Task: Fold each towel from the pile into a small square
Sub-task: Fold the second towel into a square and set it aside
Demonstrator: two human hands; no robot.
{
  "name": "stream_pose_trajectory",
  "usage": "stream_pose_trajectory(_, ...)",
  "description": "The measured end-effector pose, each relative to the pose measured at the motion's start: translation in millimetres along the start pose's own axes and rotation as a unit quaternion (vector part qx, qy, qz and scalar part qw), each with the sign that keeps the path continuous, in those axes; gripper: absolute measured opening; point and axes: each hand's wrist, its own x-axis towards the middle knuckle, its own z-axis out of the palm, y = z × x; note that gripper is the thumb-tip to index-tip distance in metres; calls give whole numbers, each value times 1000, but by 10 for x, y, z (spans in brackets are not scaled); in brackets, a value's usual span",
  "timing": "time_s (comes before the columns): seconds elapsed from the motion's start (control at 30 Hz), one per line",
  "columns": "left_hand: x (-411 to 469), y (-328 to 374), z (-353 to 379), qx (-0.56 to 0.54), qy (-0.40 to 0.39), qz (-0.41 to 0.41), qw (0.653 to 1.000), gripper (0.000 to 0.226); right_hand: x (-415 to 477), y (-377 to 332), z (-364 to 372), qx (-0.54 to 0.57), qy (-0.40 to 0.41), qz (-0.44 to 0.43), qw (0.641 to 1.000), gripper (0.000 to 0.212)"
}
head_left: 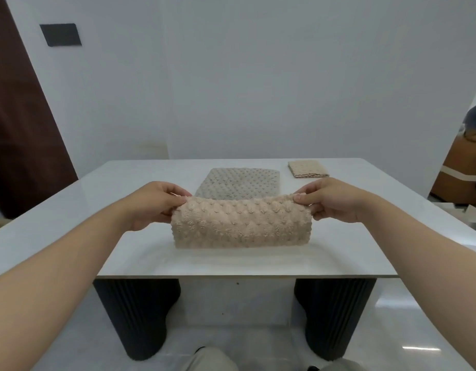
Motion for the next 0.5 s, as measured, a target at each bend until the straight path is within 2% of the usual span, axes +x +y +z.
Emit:
stream_pose_trajectory(0.13,66,-126,44,-10,-4,-39,999,14,106,107,23,2,11,43,999,19)
stream_pose_trajectory(0.33,343,-534,336,44,37,-101,993,11,461,437,231,-60,80,108,989,15)
stream_pose_trajectory(0.5,596,-736,477,144,97,-61,983,10,695,583,399,-141,127,127,974,12)
